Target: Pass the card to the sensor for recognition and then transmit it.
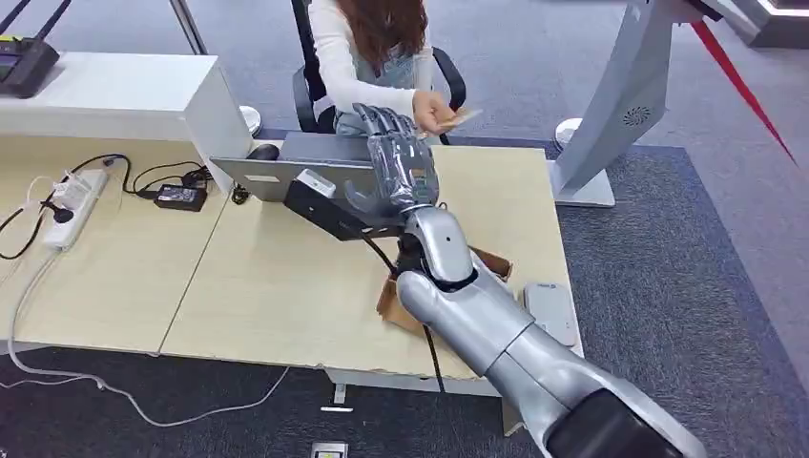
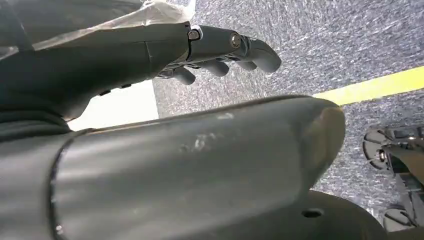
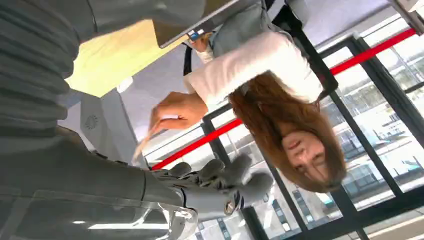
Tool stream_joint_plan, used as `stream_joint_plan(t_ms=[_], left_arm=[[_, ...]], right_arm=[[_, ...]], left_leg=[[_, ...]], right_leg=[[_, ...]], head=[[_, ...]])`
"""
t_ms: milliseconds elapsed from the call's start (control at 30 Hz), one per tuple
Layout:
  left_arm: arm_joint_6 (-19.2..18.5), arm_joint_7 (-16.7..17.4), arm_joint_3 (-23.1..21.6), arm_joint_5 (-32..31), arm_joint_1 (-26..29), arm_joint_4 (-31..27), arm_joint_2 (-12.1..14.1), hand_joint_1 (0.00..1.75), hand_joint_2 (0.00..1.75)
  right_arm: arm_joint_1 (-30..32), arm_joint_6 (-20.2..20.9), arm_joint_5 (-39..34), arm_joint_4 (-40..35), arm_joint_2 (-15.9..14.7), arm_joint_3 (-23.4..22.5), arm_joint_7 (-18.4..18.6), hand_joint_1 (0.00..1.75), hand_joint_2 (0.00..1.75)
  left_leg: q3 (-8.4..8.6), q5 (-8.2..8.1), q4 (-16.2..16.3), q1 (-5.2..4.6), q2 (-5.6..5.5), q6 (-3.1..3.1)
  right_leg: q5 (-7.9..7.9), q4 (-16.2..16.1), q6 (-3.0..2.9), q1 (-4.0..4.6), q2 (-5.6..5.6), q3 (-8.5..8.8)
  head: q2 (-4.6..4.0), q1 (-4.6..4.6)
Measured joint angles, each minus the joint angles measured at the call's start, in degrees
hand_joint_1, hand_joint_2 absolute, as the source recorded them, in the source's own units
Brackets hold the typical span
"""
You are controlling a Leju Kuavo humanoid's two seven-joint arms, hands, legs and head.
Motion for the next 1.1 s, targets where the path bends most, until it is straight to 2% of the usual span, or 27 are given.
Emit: stream_joint_plan(t_ms=[167, 300, 667, 933, 1100], left_arm=[[0.0, 0.1, 0.0, 0.2, 0.0, 0.0, 0.2, 0.00, 0.00], [0.3, 0.2, 0.0, 0.9, 0.2, 0.0, 0.3, 0.00, 0.00], [1.2, 0.5, 0.2, 3.0, 0.6, 0.0, 0.3, 0.00, 0.00], [1.8, 0.9, 0.4, 4.0, 0.7, 0.0, 0.2, 0.00, 0.00], [2.2, 1.0, 0.6, 4.4, 0.7, 0.0, 0.2, 0.00, 0.00]], right_arm=[[0.3, -0.2, -0.1, -1.2, -0.2, 0.1, -0.1, 0.00, 1.75], [1.6, -0.1, -0.1, -6.3, -1.8, 0.0, 0.7, 0.00, 1.75], [10.5, 2.4, 4.8, -28.7, -10.9, -2.7, 4.8, 0.00, 1.75], [19.8, 2.8, 8.4, -38.4, -18.4, -5.9, 7.0, 0.00, 1.75], [24.1, 2.8, 9.2, -41.7, -21.7, -7.9, 7.3, 0.00, 1.75]], left_leg=[[0.01, 0.00, 0.0, 0.00, 0.00, 0.00], [0.01, -0.01, 0.0, 0.00, 0.02, 0.00], [0.08, -0.02, 0.0, -0.02, 0.04, 0.01], [0.10, -0.02, 0.0, -0.02, 0.06, 0.02], [0.08, -0.03, 0.0, -0.02, 0.09, 0.02]], right_leg=[[0.00, 0.0, 0.00, 0.00, 0.00, 0.00], [0.00, 0.0, 0.00, 0.00, 0.00, -0.01], [0.00, 0.0, 0.00, -0.03, 0.02, 0.03], [0.00, 0.0, 0.00, -0.03, 0.05, 0.04], [0.00, 0.0, 0.00, -0.04, 0.07, 0.02]], head=[[0.00, 0.00], [0.00, 0.02], [0.00, 0.02], [0.00, 0.02], [0.00, 0.02]])
